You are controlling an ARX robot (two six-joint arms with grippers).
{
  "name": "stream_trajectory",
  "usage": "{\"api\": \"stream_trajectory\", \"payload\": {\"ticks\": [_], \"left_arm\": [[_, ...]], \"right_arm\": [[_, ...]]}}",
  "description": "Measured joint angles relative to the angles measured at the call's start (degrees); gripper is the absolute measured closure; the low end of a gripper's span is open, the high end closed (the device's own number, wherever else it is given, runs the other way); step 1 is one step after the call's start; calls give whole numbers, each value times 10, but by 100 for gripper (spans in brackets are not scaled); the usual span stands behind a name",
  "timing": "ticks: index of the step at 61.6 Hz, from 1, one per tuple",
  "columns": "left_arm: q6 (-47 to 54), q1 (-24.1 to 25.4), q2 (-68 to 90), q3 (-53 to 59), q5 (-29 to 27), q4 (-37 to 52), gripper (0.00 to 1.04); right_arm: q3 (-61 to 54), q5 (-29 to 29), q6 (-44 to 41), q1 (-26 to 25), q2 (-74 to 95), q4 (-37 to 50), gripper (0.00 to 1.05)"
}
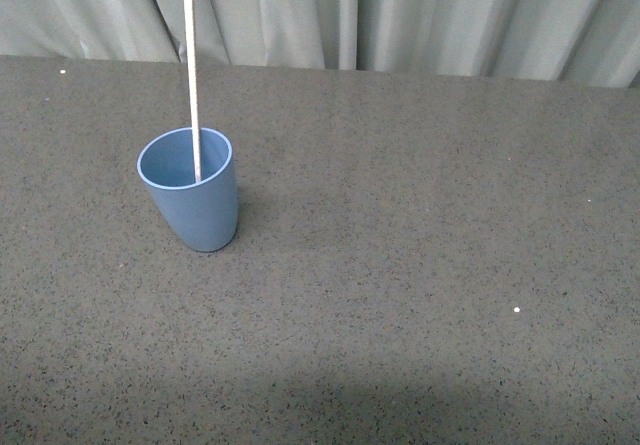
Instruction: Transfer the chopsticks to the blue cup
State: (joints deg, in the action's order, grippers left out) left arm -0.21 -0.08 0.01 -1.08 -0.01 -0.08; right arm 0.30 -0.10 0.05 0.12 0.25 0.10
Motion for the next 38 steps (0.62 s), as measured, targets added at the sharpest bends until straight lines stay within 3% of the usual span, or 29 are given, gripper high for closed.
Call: {"api": "stream_trajectory", "payload": {"ticks": [15,21,24,38], "left_arm": [[0,0,0,0,0,0,7],[0,0,0,0,0,0,7],[0,0,0,0,0,0,7],[0,0,0,0,0,0,7]], "right_arm": [[0,0,0,0,0,0,30],[0,0,0,0,0,0,12],[0,0,1,0,0,0,7],[0,0,0,0,0,0,9]]}}
